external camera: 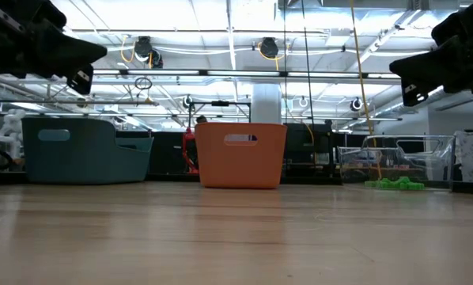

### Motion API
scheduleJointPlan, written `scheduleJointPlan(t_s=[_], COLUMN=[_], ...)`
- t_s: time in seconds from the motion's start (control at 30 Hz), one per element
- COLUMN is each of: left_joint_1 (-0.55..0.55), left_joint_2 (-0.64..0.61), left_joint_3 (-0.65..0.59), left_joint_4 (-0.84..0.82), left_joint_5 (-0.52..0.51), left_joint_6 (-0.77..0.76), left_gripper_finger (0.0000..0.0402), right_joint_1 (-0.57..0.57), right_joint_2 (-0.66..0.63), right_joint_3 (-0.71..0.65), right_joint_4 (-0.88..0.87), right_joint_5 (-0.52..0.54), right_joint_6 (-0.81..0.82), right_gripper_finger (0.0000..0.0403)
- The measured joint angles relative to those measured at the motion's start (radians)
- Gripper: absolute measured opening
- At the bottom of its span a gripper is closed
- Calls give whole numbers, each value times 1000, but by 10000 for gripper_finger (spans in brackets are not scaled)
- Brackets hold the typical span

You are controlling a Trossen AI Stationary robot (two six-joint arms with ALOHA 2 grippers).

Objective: Sort Halloween decoration
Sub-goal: Return to Home Position

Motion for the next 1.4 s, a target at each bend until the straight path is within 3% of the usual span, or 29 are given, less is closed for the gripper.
scheduleJointPlan(t_s=[0.37, 1.4], left_joint_1=[-11, -11], left_joint_2=[-71, -69], left_joint_3=[2, 2], left_joint_4=[-142, -152], left_joint_5=[-77, -70], left_joint_6=[51, -30], left_gripper_finger=[0, 0], right_joint_1=[0, -1], right_joint_2=[0, 2], right_joint_3=[0, 0], right_joint_4=[-1, -14], right_joint_5=[3, -18], right_joint_6=[1, -102], right_gripper_finger=[0, 0])
